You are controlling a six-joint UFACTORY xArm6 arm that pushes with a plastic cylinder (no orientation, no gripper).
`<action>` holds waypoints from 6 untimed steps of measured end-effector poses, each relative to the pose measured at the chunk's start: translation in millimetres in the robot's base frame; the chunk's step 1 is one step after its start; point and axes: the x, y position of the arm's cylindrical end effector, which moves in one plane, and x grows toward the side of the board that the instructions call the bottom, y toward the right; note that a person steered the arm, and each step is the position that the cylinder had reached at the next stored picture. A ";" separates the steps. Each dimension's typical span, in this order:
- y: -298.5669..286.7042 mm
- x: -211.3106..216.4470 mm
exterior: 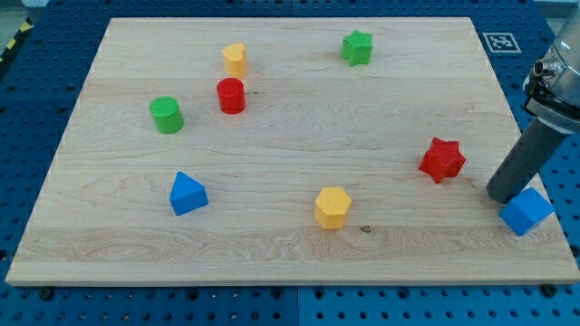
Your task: Slide the blue cube to the left
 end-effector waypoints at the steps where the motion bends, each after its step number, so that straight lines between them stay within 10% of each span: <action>1: 0.0 -10.2; 6: 74.7 12.4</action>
